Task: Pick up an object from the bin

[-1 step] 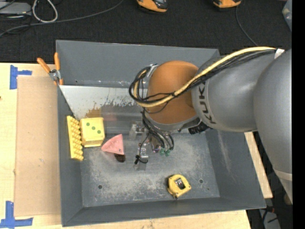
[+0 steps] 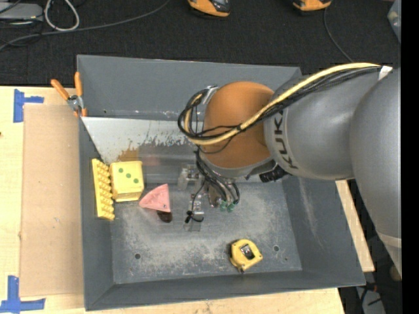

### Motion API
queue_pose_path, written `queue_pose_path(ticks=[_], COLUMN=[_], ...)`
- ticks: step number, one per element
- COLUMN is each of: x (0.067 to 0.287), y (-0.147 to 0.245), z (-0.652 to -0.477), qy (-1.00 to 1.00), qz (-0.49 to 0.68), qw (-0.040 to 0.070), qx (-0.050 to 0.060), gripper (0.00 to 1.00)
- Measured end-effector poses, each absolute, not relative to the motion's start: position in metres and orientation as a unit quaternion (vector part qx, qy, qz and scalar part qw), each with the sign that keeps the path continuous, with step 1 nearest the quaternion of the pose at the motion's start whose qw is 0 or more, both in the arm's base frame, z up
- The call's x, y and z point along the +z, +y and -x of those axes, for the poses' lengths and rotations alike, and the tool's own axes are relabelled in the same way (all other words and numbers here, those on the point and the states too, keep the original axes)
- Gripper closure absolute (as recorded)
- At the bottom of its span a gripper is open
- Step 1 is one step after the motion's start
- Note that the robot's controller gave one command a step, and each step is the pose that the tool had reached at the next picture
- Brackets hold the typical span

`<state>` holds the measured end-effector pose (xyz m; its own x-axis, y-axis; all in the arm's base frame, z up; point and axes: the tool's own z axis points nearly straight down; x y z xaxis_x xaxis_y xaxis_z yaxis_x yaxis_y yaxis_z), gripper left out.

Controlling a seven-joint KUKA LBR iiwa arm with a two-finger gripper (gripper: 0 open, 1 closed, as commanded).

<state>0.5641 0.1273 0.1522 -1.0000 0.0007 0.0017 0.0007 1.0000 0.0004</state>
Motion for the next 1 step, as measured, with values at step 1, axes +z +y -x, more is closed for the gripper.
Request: queue_pose_path(ticks=[1], x=[0.0918], y=[0.1509], z=[-0.5991], qy=[-0.993], qz=[-0.120], qw=[-0.004], qx=[-0.001], gripper=[0.00])
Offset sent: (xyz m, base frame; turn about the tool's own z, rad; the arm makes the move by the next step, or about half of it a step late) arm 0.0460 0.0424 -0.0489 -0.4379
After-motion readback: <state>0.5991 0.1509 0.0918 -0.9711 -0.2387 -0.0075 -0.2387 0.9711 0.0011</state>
